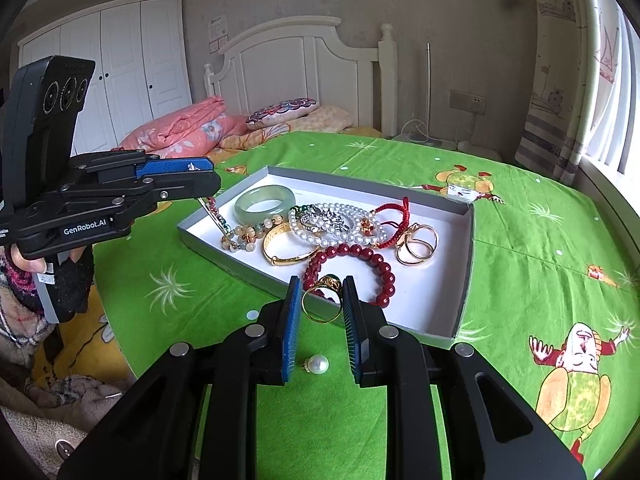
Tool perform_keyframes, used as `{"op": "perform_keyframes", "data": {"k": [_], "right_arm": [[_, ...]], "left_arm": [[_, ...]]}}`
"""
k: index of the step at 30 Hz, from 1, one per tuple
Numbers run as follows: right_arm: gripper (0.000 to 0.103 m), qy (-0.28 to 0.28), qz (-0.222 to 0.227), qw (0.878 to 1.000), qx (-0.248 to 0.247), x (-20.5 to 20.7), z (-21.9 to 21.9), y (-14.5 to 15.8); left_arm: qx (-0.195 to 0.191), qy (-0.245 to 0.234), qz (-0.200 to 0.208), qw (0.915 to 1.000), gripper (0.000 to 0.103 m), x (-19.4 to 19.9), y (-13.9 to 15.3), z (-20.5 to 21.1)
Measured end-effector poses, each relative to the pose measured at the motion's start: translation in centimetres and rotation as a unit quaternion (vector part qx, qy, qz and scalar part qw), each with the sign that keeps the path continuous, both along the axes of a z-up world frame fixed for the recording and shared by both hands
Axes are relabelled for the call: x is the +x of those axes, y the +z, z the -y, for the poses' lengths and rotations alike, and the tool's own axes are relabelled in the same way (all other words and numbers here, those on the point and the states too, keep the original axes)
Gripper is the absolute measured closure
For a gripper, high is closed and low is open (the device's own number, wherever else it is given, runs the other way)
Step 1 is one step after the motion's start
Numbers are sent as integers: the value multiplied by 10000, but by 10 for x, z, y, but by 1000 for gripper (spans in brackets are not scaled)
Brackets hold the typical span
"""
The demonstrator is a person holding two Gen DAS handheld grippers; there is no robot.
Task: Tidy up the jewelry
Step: 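Carry the brooch and gold ring into the tray and open both tools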
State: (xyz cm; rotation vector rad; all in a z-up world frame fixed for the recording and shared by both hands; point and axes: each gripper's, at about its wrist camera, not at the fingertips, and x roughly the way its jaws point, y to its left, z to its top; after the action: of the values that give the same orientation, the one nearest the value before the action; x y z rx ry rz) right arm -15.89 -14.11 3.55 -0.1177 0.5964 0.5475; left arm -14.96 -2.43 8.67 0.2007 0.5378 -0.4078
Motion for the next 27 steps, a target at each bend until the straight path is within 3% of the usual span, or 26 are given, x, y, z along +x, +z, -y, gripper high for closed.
{"op": "perform_keyframes", "data": {"k": [16,27], "right_arm": [[83,-203,-360,9987,-284,65,-21,-3],[83,-375,-669,9969,-151,82,-15,-20]], "left_arm": [[369,223,-119,9990,79,85,-1,36],[205,789,-80,9966,79,122,-10,31]]}}
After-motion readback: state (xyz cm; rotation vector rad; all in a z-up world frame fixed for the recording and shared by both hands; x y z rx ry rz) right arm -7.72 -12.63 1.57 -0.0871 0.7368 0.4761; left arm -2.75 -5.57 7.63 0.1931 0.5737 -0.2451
